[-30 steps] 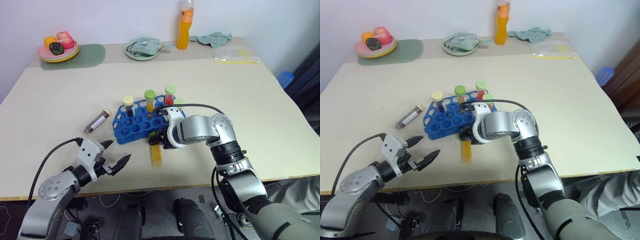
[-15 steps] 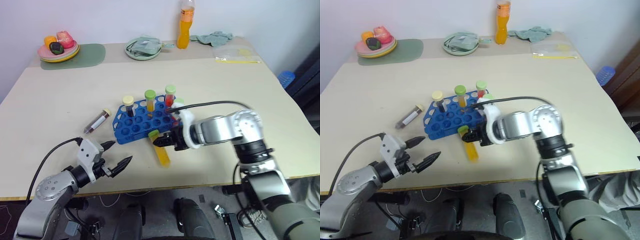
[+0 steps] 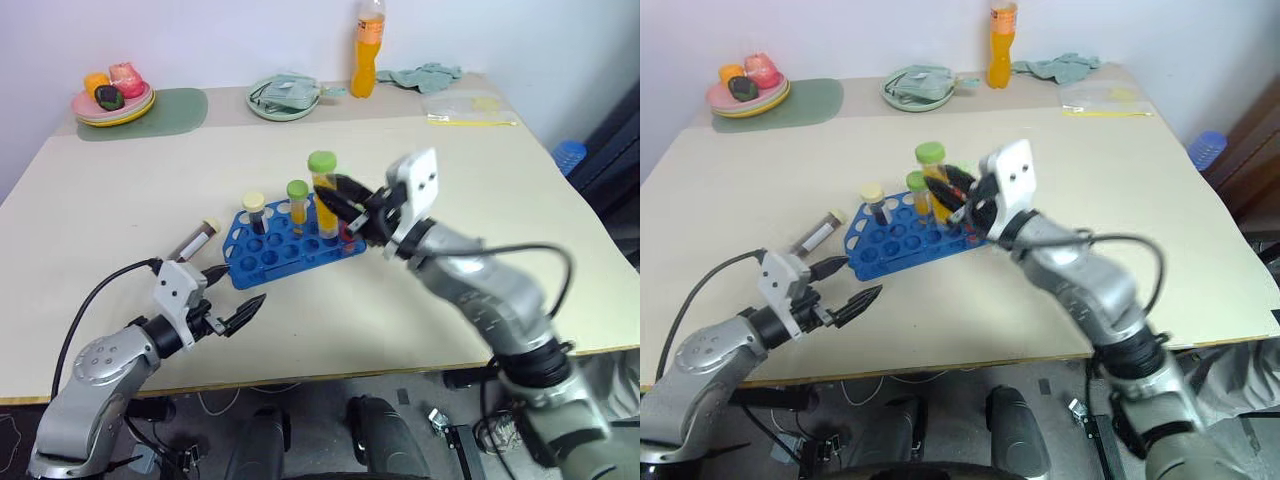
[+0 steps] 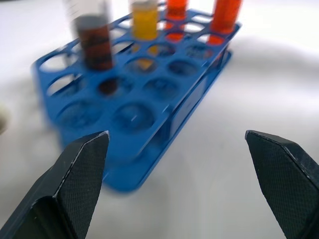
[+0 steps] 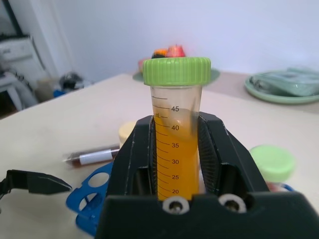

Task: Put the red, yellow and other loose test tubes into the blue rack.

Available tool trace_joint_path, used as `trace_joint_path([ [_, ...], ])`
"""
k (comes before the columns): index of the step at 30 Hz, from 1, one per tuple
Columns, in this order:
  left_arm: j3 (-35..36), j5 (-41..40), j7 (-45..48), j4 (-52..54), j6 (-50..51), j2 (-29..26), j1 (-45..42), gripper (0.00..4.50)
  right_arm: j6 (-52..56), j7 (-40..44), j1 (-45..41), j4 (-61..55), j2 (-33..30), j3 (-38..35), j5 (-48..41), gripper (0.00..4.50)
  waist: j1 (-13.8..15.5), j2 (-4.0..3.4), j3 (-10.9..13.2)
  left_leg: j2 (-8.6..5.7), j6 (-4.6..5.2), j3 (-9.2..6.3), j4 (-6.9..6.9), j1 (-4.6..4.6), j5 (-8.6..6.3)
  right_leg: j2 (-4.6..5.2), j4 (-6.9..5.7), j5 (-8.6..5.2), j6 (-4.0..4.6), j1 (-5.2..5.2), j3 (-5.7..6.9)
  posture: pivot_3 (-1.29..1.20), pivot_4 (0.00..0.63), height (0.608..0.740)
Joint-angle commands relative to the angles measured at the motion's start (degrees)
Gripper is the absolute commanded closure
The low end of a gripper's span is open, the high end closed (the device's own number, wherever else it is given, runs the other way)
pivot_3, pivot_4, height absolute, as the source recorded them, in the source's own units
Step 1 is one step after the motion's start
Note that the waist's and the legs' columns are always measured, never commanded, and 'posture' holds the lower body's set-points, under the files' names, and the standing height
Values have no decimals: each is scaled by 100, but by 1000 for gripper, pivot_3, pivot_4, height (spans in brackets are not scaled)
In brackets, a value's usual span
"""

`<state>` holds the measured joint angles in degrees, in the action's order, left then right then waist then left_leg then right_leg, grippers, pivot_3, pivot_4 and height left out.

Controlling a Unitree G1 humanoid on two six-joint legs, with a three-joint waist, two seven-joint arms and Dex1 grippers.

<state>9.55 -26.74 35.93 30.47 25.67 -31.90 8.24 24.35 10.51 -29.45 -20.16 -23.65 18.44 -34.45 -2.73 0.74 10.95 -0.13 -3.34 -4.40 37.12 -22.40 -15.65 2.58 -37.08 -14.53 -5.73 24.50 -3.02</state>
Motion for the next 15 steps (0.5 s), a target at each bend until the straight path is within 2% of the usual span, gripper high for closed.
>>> trace_joint_path([
  [1, -7, -85, -40, 261, 30, 4, 25, 0, -1178, 507, 128, 346, 342, 128, 934, 3736, 18, 0, 0, -1, 0, 0, 0, 0, 0, 1, 0, 0, 0, 0, 0, 0, 150, 740],
  [6, -8, -107, -63, 373, 82, 28, 79, 0, -1797, 1003, 200, 1034, 823, 91, 1440, 3736, 26, 1, 0, -2, -1, -3, 3, 0, 0, 4, 1, 0, 0, -3, 1, 0, 150, 740],
  [15, 51, -131, -182, 586, 222, 50, 194, 0, -1928, 1542, 193, 1761, 1323, -125, 1690, 3736, 23, 1, 0, -2, -1, -5, 2, 2, 0, 3, -1, 0, 1, -4, 2, 0, 150, 740],
])
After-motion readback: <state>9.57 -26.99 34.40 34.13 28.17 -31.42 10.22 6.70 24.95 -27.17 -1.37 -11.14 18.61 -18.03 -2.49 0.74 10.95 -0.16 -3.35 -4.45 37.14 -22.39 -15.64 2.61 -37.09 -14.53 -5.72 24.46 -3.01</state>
